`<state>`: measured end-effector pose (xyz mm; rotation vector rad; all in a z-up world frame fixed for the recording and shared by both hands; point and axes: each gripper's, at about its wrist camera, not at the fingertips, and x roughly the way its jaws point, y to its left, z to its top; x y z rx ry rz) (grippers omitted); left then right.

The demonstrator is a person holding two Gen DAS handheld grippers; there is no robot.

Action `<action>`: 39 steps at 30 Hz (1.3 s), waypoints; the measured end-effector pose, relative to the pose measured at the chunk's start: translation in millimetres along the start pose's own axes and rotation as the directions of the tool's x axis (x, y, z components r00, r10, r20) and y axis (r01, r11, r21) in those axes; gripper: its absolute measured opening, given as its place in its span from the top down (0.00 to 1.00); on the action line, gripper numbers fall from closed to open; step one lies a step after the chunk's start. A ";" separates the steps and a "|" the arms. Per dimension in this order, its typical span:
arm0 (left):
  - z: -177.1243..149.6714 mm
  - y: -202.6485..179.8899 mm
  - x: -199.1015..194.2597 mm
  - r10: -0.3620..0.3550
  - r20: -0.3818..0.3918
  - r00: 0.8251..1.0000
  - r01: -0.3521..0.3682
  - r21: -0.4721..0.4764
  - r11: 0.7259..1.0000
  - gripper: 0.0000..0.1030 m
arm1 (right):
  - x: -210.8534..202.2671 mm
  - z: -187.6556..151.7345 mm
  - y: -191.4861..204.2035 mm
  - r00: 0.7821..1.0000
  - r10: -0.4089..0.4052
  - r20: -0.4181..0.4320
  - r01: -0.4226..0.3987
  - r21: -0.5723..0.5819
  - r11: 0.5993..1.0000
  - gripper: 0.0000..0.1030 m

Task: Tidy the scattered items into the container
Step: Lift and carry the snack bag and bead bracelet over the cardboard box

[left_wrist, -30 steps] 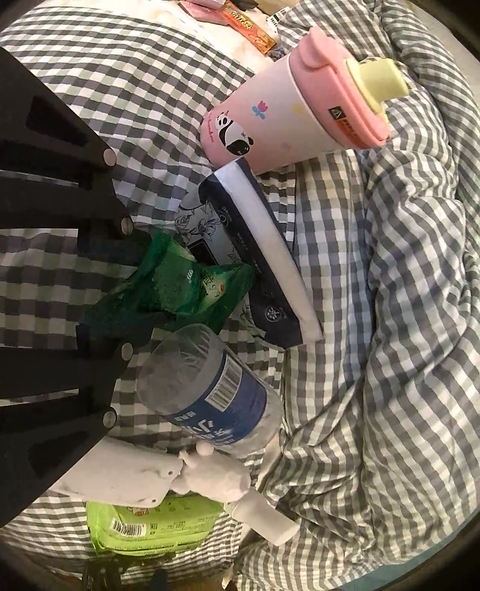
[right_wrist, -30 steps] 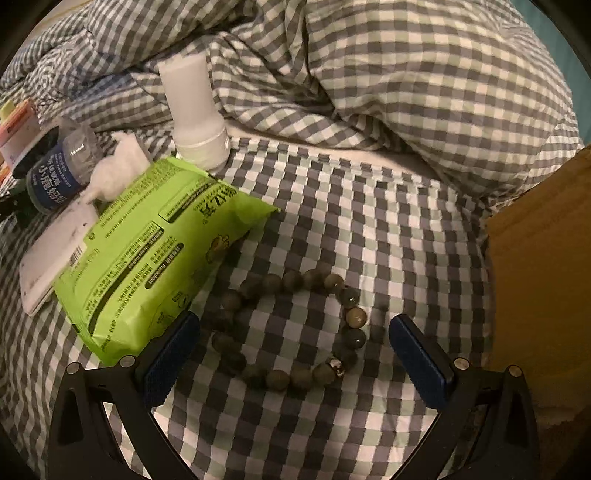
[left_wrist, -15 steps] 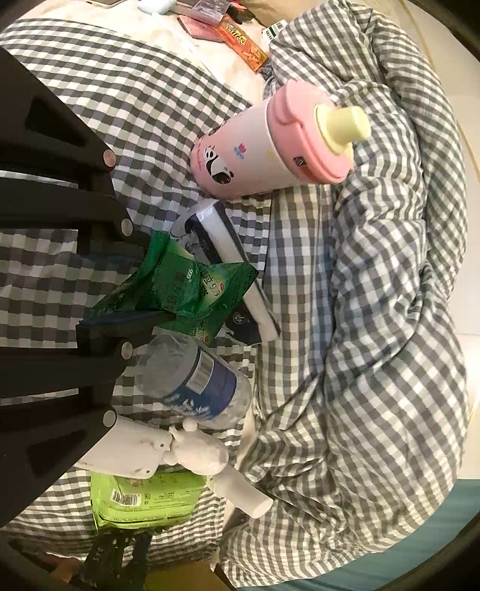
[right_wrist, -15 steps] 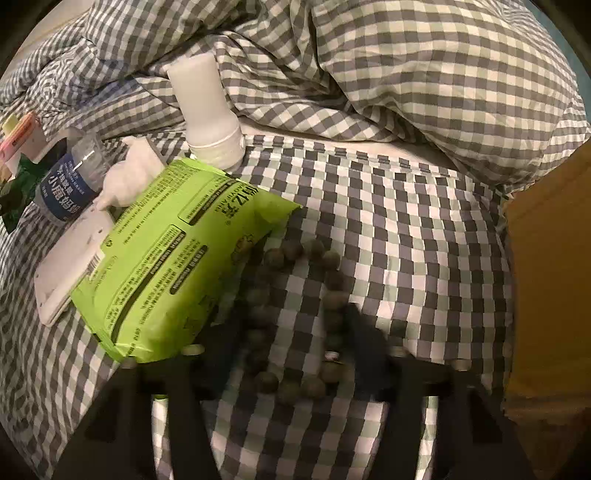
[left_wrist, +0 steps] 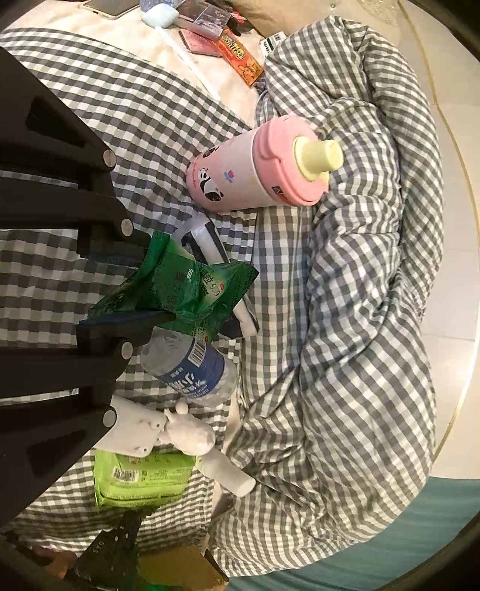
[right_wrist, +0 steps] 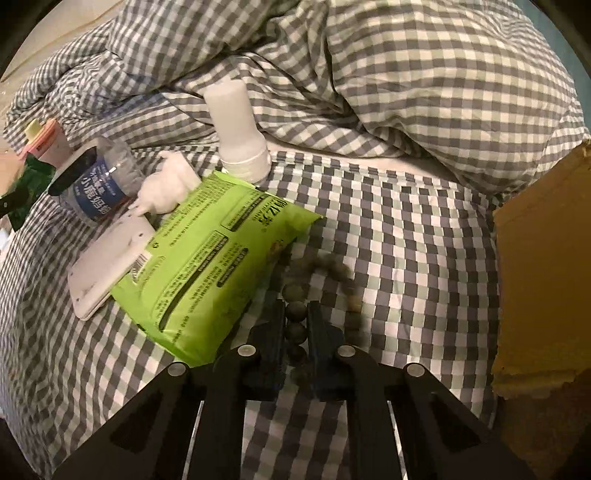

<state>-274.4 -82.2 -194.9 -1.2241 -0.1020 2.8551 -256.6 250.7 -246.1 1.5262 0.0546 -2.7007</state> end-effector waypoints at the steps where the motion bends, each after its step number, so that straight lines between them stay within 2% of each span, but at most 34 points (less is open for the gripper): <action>1: 0.4 -0.1 -2.7 0.000 0.003 1.000 0.000 -0.001 1.000 0.80 | -3.4 -2.7 0.5 1.000 0.005 0.001 -0.005 0.002 1.000 0.89; 9: 4.4 -0.7 -29.1 0.003 0.037 0.999 -0.003 -0.005 1.000 0.80 | -21.1 -4.3 -4.0 0.999 0.024 0.033 -0.024 0.012 1.000 0.89; 18: 7.5 -6.8 -68.6 0.000 0.087 0.996 0.000 0.000 1.000 0.80 | -60.5 -4.0 -0.9 0.995 0.039 0.091 -0.039 0.003 0.999 0.89; 29: 8.8 -18.2 -131.2 -0.011 0.165 0.986 0.009 0.016 1.000 0.80 | -128.5 -9.0 5.1 0.980 0.057 0.190 -0.054 -0.021 0.998 0.89; 39: 6.3 -35.0 -192.9 -0.028 0.234 0.972 0.020 0.036 0.999 0.80 | -205.5 -18.2 5.9 0.952 0.057 0.300 -0.050 -0.031 0.998 0.89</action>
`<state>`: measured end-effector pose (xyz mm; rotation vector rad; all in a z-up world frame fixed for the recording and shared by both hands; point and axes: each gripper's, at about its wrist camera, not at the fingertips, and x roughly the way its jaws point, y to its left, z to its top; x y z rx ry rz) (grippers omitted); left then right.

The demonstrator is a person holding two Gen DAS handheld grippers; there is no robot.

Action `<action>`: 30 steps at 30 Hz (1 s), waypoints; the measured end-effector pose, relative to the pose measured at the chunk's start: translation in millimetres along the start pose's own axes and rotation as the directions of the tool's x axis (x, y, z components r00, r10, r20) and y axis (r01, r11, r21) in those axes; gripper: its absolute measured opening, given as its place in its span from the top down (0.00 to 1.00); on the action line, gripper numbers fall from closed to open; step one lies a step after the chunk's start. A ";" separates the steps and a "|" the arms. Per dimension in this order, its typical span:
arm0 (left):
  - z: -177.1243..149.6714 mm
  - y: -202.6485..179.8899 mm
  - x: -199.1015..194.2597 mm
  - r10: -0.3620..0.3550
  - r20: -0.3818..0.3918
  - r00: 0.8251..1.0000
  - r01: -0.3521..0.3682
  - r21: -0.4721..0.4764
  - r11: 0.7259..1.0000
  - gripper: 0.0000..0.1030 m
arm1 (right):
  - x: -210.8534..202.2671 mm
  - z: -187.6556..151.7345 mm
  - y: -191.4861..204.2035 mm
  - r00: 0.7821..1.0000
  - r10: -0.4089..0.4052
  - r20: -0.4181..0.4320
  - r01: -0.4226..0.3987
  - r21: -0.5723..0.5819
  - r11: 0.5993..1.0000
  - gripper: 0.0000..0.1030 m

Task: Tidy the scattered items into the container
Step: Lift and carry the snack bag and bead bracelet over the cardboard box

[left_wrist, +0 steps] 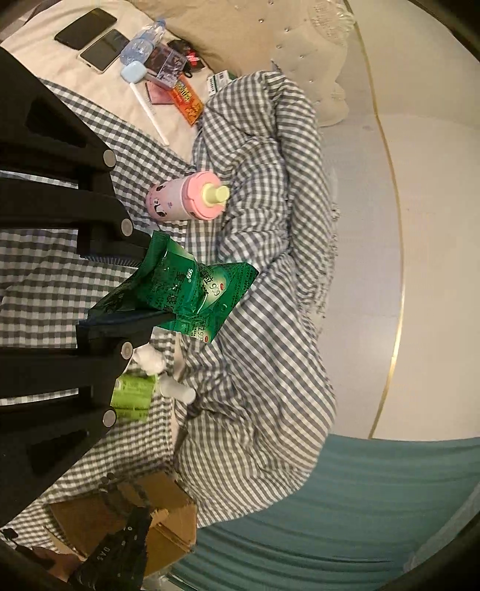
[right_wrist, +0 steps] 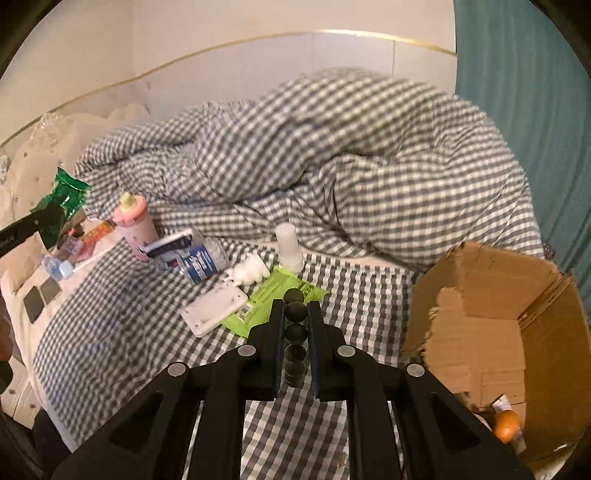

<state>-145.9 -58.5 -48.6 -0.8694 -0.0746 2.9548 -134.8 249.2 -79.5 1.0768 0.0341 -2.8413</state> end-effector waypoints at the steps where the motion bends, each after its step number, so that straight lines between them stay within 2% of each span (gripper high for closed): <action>1: 1.2 -2.7 -6.7 -0.001 0.007 1.000 0.001 0.003 1.000 0.80 | -6.0 1.1 0.3 1.000 -0.001 0.009 0.001 0.000 1.000 0.89; 15: 6.9 -43.1 -86.2 -0.033 0.105 0.994 0.028 0.051 0.998 0.80 | -93.5 -1.1 -4.2 0.990 -0.024 0.136 0.023 0.006 1.000 0.89; 23: 11.3 -64.2 -130.4 -0.069 0.165 0.984 0.058 0.067 0.996 0.80 | -148.4 -3.2 -1.0 0.978 -0.033 0.208 0.035 -0.005 0.999 0.89; 30: 12.4 -81.3 -153.1 -0.093 0.192 0.977 0.078 0.084 0.993 0.80 | -185.3 -6.4 -1.3 0.964 -0.051 0.260 0.054 -0.007 0.998 0.89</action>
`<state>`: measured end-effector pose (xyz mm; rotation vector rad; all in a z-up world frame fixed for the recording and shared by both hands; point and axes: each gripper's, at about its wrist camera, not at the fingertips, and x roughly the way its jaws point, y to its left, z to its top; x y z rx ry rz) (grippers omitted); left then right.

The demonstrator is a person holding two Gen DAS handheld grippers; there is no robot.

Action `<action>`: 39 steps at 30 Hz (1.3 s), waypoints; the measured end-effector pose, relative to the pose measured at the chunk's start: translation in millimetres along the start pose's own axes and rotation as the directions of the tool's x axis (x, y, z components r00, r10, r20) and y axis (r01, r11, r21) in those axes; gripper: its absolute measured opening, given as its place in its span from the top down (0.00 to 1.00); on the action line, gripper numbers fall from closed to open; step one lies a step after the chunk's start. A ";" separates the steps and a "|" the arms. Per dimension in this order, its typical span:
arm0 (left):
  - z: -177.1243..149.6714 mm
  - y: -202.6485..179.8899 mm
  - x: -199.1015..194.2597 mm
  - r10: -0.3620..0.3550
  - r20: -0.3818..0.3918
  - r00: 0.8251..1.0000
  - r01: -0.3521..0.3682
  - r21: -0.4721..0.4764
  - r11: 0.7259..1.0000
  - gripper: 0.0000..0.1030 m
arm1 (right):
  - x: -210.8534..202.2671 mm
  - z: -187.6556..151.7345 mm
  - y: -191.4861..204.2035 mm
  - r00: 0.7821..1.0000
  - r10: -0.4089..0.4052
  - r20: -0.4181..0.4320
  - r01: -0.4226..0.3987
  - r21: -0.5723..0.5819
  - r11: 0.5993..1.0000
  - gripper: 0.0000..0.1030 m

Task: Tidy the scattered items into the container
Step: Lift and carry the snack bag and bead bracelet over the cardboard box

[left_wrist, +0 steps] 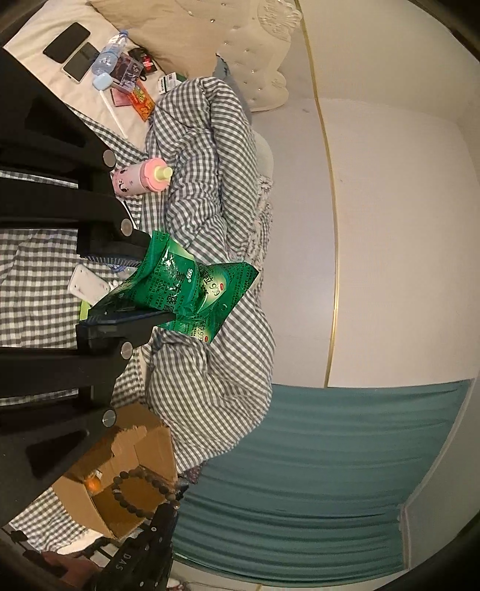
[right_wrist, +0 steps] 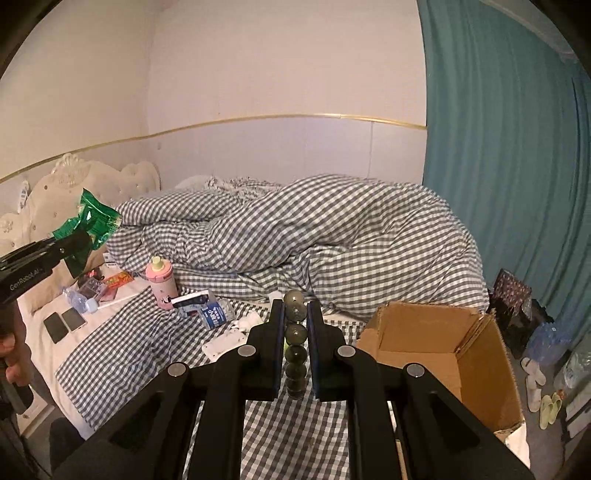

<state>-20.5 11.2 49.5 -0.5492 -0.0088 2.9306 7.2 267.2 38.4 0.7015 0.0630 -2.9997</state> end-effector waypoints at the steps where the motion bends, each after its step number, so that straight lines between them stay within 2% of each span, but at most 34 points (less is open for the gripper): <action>1: 0.6 -3.6 -1.9 -0.004 0.002 1.000 0.004 0.004 1.000 0.80 | -2.6 0.4 -1.5 1.000 -0.004 0.005 0.004 0.001 1.000 0.89; 10: 1.0 -35.1 -3.0 -0.049 0.004 0.999 0.049 0.027 0.998 0.80 | -31.1 -1.2 -29.9 0.997 -0.064 0.038 0.063 0.022 0.998 0.89; 19: 2.4 -87.6 8.4 -0.142 -0.011 0.990 0.142 0.054 0.988 0.80 | -57.5 -7.6 -77.8 0.987 -0.155 0.041 0.153 0.061 0.986 0.89; 29: 0.8 -163.9 23.8 -0.272 -0.037 0.962 0.274 0.086 0.958 0.80 | -90.7 -19.3 -141.2 0.963 -0.269 0.018 0.266 0.105 0.958 0.89; 39: -8.2 -230.8 49.5 -0.342 -0.093 0.935 0.351 0.114 0.929 0.80 | -95.5 -30.0 -182.5 0.952 -0.306 -0.013 0.306 0.124 0.944 0.89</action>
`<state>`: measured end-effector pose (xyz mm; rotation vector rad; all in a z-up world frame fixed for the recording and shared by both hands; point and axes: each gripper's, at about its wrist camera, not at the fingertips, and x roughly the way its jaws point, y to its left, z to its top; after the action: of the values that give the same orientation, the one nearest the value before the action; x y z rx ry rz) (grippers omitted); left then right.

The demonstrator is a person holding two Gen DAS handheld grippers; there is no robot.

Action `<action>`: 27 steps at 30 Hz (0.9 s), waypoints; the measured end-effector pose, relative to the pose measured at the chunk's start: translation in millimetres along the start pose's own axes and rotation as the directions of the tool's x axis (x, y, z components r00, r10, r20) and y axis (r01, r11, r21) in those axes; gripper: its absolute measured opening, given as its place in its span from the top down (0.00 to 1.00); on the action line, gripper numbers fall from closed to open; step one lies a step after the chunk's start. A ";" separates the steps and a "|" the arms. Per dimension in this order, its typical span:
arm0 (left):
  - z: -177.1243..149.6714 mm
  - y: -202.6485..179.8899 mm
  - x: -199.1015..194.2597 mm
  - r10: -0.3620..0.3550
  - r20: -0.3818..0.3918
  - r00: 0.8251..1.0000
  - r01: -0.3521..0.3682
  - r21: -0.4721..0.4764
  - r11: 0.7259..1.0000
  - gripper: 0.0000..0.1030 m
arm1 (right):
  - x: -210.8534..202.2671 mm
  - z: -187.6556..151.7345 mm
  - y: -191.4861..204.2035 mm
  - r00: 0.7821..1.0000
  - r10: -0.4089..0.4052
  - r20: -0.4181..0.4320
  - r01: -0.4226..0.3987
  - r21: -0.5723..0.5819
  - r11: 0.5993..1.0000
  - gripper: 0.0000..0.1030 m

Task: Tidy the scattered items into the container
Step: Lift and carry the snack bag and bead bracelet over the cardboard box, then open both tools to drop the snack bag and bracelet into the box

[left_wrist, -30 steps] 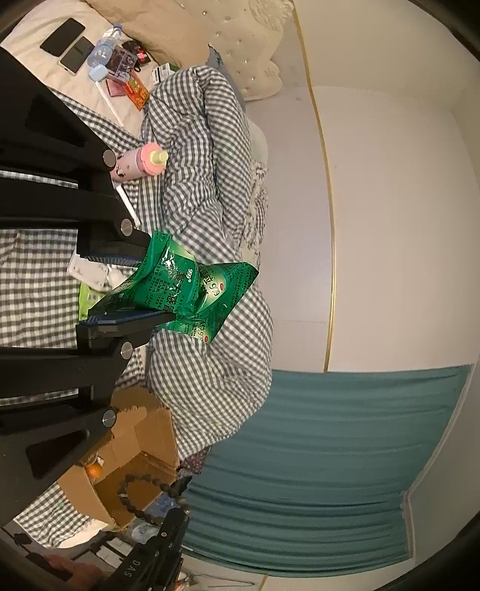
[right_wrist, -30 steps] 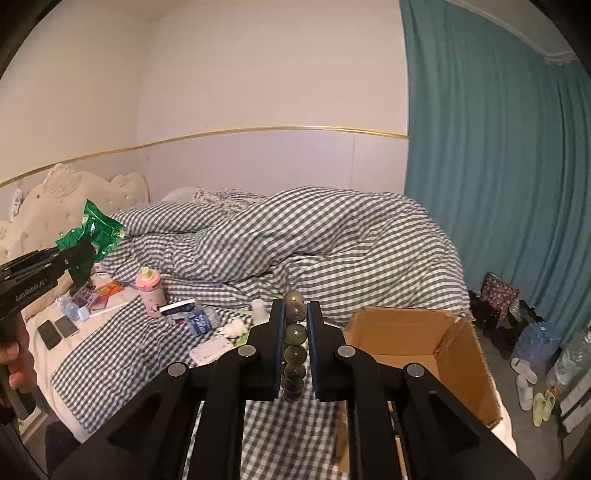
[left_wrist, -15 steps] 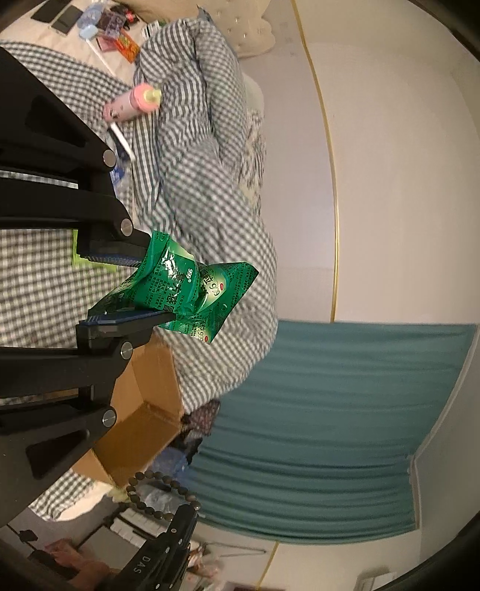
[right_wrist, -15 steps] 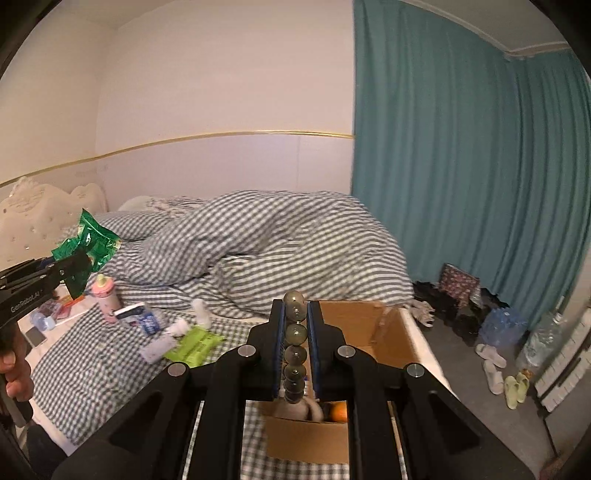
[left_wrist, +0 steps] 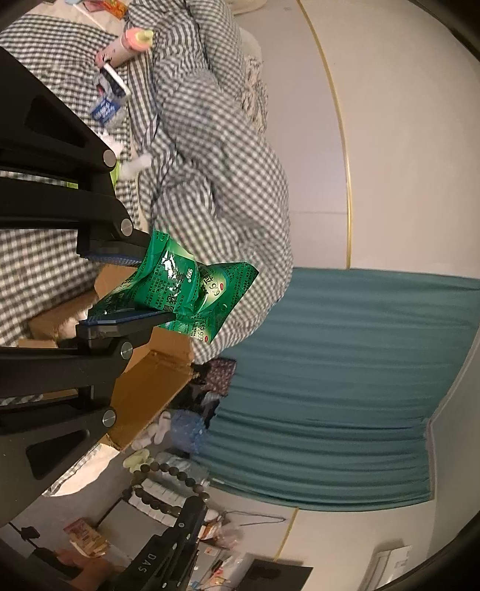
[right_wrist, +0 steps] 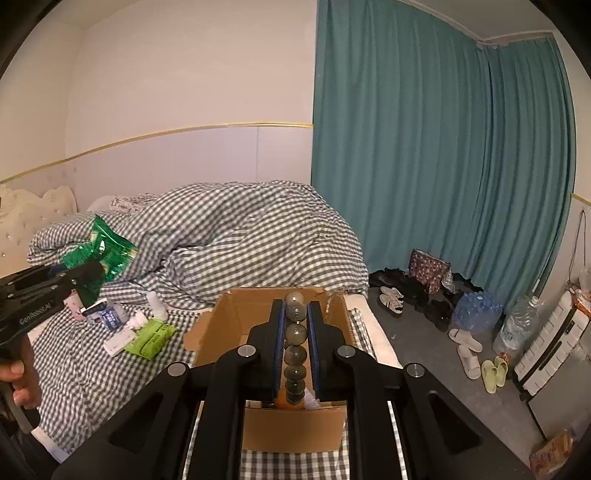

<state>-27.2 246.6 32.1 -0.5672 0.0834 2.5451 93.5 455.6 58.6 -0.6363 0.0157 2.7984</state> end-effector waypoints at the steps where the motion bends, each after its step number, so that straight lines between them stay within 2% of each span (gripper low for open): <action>1: -1.1 -5.6 6.7 -0.005 -0.008 1.000 0.005 0.006 1.000 0.80 | 3.4 -0.8 -3.9 1.000 -0.001 -0.004 0.001 0.002 1.000 0.89; 10: -13.7 -40.3 65.6 -0.043 -0.098 0.994 0.048 0.051 0.998 0.80 | 48.1 -14.4 -23.5 0.998 0.010 -0.058 -0.007 0.040 0.999 0.89; 16: -25.3 -38.8 115.9 -0.068 -0.206 0.976 0.081 0.058 0.995 0.80 | 86.0 -24.2 -29.4 0.994 0.028 -0.110 -0.023 0.047 0.999 0.89; 25: -48.5 -43.0 166.1 -0.086 -0.303 0.949 0.113 0.073 0.991 0.79 | 129.0 -35.5 -22.9 0.986 0.047 -0.162 -0.040 0.047 0.998 0.89; 27: -50.5 -47.0 170.8 -0.084 -0.312 0.946 0.116 0.086 0.990 0.75 | 138.2 -39.2 -20.6 0.983 0.051 -0.179 -0.043 0.046 0.998 0.89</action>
<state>-116.4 360.9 -81.6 -0.8998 0.2884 2.3200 -4.3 508.5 -34.6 -0.8874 0.1264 2.7673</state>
